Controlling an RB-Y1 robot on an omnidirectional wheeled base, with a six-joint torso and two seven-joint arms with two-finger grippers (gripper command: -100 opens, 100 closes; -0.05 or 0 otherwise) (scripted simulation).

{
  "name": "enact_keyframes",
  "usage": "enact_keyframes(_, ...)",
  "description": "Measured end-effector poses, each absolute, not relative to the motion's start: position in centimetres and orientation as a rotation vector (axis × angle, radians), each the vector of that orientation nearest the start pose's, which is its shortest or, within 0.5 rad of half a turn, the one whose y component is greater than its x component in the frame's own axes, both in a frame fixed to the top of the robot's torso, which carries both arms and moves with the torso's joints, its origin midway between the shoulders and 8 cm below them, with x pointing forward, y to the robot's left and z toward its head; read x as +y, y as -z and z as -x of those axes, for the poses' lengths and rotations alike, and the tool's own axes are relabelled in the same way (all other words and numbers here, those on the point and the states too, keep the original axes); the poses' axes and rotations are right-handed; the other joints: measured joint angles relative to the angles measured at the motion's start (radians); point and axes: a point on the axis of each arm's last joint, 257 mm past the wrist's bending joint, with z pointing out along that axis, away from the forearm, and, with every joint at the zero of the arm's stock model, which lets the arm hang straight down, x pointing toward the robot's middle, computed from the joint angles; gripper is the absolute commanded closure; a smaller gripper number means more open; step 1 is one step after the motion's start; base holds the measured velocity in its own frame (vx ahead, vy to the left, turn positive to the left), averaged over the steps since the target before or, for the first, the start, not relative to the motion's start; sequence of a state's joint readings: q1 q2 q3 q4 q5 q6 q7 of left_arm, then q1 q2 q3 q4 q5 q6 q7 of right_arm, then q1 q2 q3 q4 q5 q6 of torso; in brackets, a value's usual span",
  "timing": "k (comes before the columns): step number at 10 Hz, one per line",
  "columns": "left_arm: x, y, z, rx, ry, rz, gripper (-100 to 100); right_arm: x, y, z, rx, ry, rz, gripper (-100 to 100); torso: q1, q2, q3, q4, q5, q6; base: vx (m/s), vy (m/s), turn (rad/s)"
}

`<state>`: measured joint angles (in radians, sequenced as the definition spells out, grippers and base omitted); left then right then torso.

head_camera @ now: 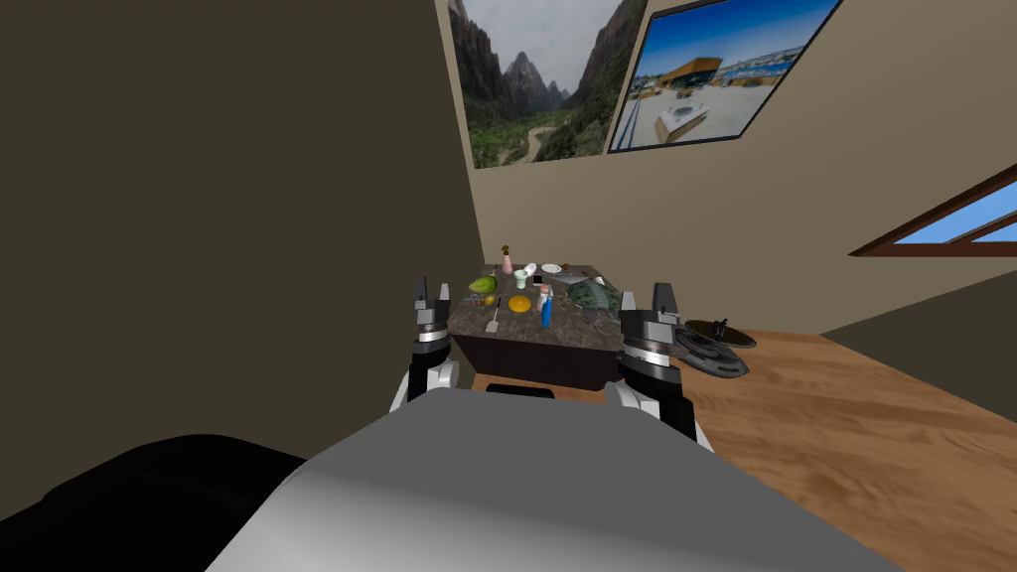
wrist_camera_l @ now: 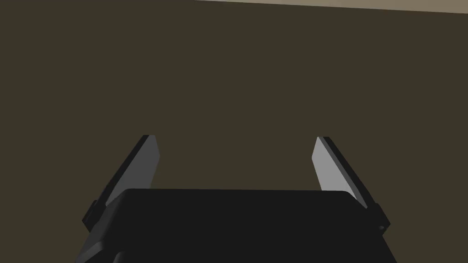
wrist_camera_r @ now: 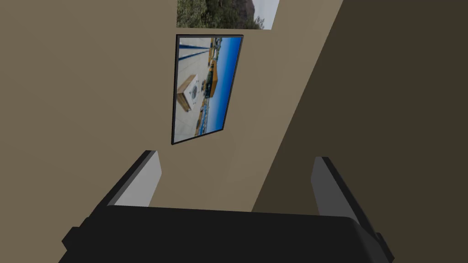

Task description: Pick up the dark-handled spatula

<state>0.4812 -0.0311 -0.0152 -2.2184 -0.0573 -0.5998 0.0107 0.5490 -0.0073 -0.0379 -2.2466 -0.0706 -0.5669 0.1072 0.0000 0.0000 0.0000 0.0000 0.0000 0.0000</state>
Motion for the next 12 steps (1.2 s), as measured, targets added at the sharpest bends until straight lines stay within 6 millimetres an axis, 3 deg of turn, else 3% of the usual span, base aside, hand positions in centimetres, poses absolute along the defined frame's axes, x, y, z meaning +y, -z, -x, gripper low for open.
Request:
enact_keyframes(5,26.9,1.1,-35.0,0.737,1.308,0.601,-100,-30.5,-0.8,-33.1,0.606,-1.186,-0.659,0,-0.003,0.003,0.002,0.001,-0.001,0.0,-0.043,-0.046,-0.054)
enact_keyframes(12,29.0,6.8,-35.6,0.963,1.275,0.659,-100,-30.5,-0.8,-33.1,0.606,-1.186,-0.659,0,-0.002,0.003,0.002,0.001,-0.001,0.0,-0.046,-0.047,-0.074)
